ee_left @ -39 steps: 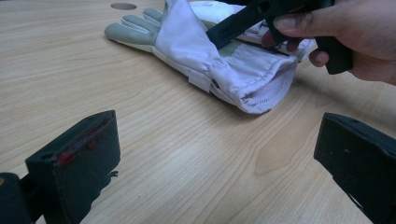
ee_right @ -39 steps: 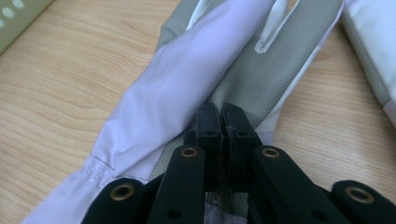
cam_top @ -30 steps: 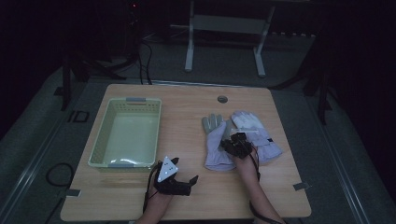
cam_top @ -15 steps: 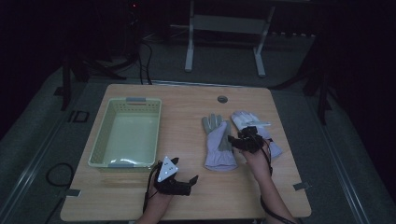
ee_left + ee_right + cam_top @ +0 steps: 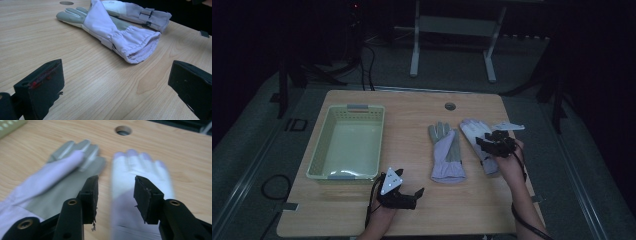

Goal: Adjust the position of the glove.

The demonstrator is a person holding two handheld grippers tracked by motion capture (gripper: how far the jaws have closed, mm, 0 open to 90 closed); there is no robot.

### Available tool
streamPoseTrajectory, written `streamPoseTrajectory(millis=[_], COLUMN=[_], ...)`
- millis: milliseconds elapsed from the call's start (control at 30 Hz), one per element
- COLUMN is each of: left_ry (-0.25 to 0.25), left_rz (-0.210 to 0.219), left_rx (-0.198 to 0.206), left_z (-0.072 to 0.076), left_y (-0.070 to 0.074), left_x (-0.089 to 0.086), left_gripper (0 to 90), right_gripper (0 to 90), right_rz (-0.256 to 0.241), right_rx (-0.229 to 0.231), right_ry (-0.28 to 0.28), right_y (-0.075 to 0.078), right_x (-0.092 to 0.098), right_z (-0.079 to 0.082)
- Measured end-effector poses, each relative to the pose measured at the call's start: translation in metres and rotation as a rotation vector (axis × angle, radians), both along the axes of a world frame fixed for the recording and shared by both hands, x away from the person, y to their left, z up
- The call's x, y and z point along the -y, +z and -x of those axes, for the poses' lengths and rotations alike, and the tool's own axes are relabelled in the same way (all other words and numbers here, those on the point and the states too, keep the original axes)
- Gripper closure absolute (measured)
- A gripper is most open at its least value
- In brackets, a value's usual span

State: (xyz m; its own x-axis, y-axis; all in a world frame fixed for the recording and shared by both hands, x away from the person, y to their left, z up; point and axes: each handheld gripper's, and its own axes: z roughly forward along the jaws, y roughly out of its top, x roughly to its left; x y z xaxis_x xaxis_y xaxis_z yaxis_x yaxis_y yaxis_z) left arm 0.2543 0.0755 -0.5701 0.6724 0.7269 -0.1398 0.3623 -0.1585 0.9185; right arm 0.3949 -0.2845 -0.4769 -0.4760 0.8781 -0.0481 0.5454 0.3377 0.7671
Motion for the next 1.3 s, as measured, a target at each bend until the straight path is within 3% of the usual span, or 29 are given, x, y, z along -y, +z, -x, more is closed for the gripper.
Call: streamPoseTrajectory(millis=[133,267,533,633,667,767,1000,1300], left_ry=[0.001,0.001,0.004,0.005,0.005,0.003,0.006,0.007], left_rz=[0.001,0.001,0.008,0.005,0.005,0.0,0.003,0.002], left_rx=[-0.001,-0.003,-0.008,-0.006,-0.006,-0.003,-0.004,-0.005], left_z=[0.0,0.0,-0.001,-0.001,-0.001,0.0,0.0,-0.001], left_y=[0.0,0.0,0.0,0.0,0.0,0.0,0.0,0.0], left_x=[0.0,0.0,-0.001,0.0,0.0,0.0,0.0,0.0], left_gripper=[0.6,0.6,0.6,0.6,0.6,0.6,0.6,0.6], right_gripper=[56.8,56.7,55.4,58.2,58.2,65.4,78.7,80.6], right_rz=[0.012,-0.001,0.042,0.025,0.025,-0.036,-0.089,-0.117], right_rx=[-0.011,-0.043,-0.143,-0.206,-0.206,-0.214,-0.203,-0.181], right_ry=[-0.024,-0.011,0.022,0.027,0.027,0.026,-0.078,-0.215], right_y=[0.002,-0.004,-0.037,-0.052,-0.052,-0.058,-0.055,-0.016], right_x=[0.025,0.038,0.037,0.038,0.038,0.042,0.037,0.038], right_z=[-0.009,-0.017,-0.035,-0.043,-0.043,-0.043,-0.033,-0.009])
